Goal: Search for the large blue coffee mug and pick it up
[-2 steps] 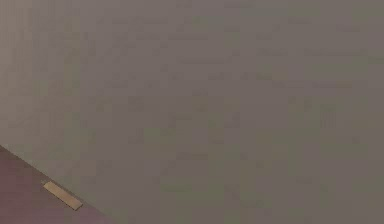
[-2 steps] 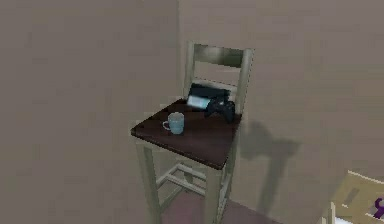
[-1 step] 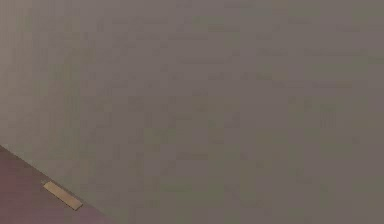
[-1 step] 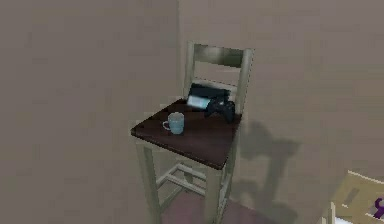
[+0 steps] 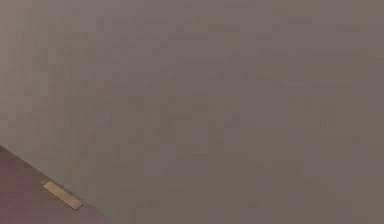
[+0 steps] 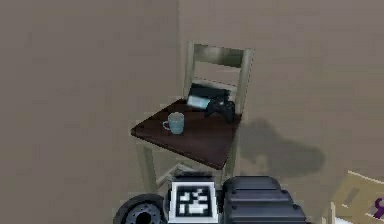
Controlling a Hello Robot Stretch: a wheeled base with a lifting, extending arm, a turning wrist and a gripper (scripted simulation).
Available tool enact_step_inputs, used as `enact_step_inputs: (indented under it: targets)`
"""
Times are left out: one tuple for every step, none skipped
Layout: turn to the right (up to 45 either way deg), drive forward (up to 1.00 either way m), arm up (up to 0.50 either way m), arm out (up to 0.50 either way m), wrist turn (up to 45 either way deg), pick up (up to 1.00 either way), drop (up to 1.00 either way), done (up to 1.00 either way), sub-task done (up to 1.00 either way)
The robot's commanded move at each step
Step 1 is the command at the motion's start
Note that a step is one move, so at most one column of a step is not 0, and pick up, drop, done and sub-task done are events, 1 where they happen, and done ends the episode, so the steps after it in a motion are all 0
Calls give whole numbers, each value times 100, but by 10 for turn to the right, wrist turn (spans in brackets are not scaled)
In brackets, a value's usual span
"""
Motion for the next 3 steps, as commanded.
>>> enact_step_inputs:
  targets:
    - [0,0,0,42,0,0,0,0,0]
    - [0,0,0,0,450,0,0,0,0]
    - [0,0,0,0,450,0,0,0,0]
